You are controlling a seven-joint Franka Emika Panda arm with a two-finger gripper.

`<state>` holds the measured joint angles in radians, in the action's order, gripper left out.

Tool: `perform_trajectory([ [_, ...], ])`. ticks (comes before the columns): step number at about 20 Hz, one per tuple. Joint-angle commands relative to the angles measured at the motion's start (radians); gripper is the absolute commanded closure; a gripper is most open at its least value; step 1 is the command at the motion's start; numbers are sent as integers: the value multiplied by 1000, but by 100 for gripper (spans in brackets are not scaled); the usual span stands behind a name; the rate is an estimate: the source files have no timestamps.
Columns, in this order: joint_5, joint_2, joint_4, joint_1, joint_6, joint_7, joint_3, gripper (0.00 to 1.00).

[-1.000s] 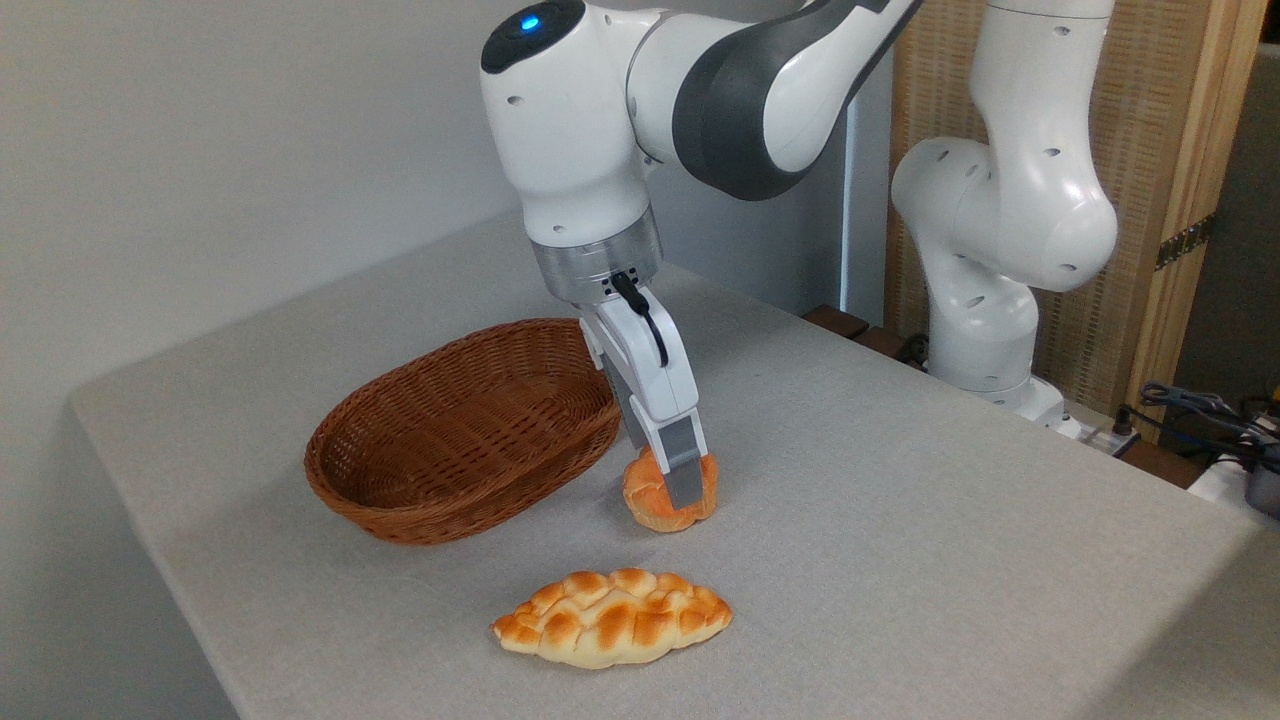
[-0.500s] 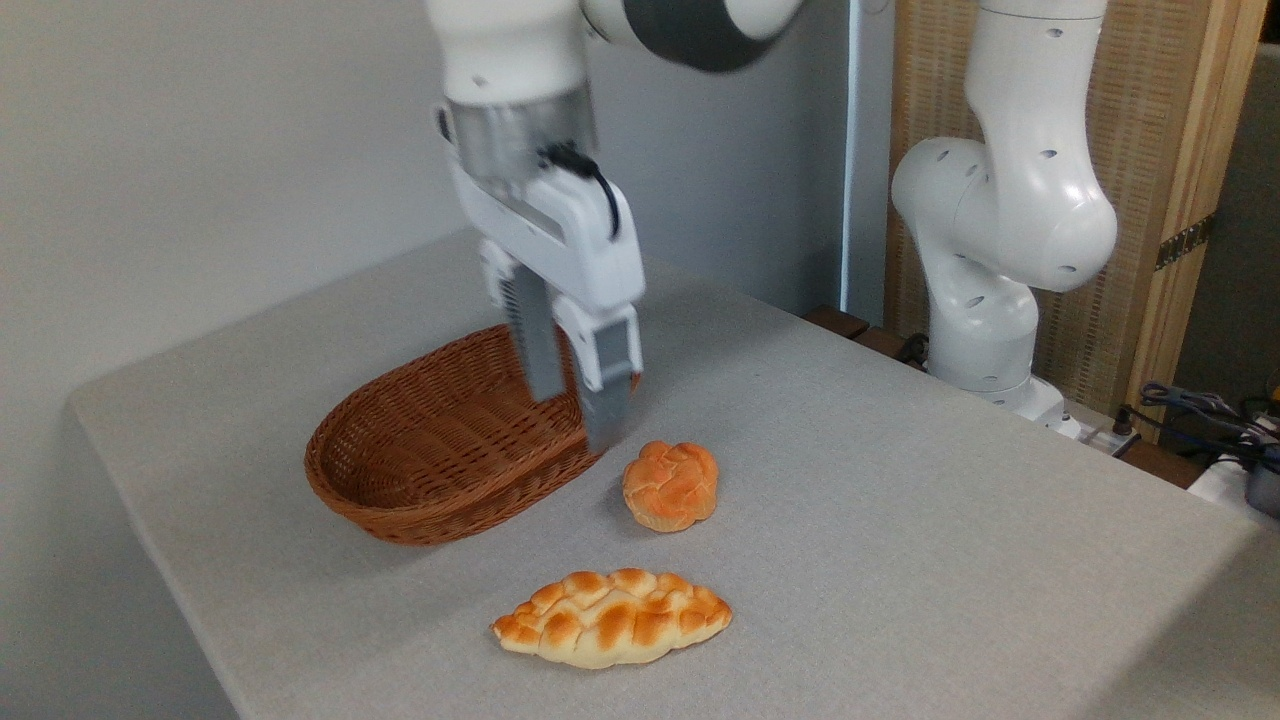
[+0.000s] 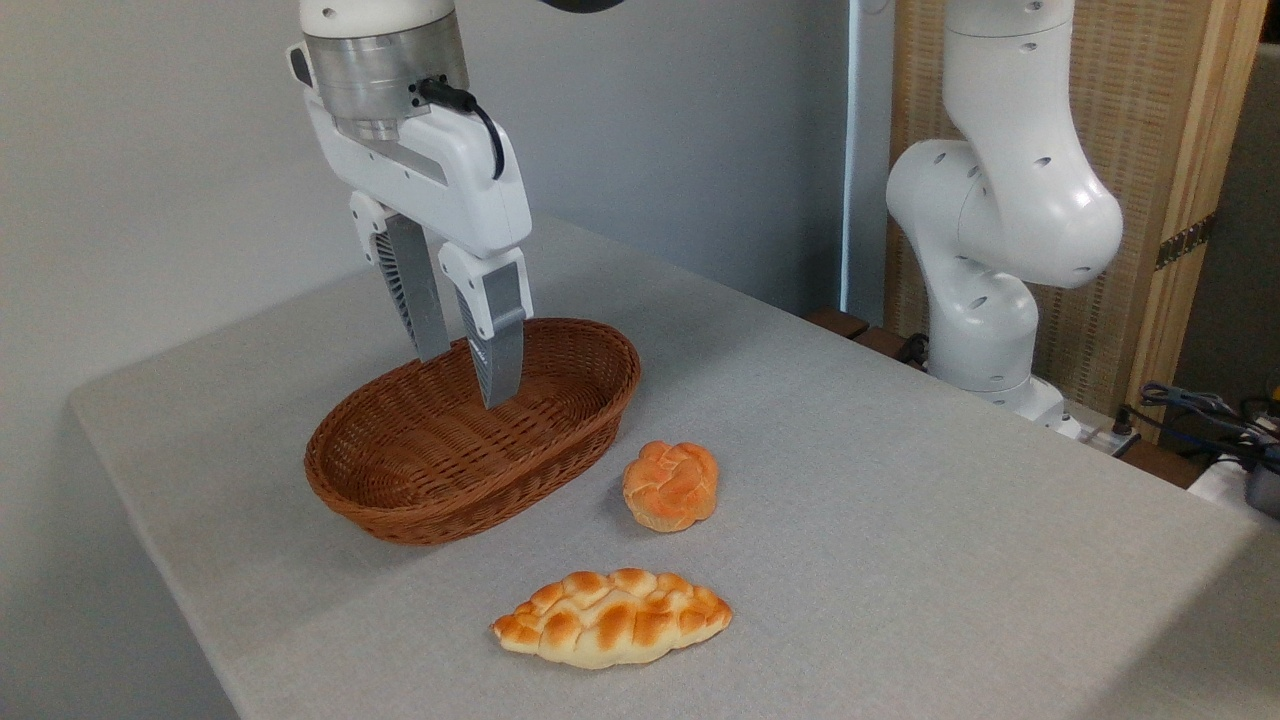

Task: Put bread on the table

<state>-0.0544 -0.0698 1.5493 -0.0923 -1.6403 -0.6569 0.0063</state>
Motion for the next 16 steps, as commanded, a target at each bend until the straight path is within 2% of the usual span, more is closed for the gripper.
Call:
perform_trajectory([
  [1, -1, 7, -26, 26, 42, 8, -9, 0],
  [8, -1, 25, 2, 19, 54, -39, 6, 0],
  [16, -1, 27, 0, 23, 53, -43, 6, 0],
])
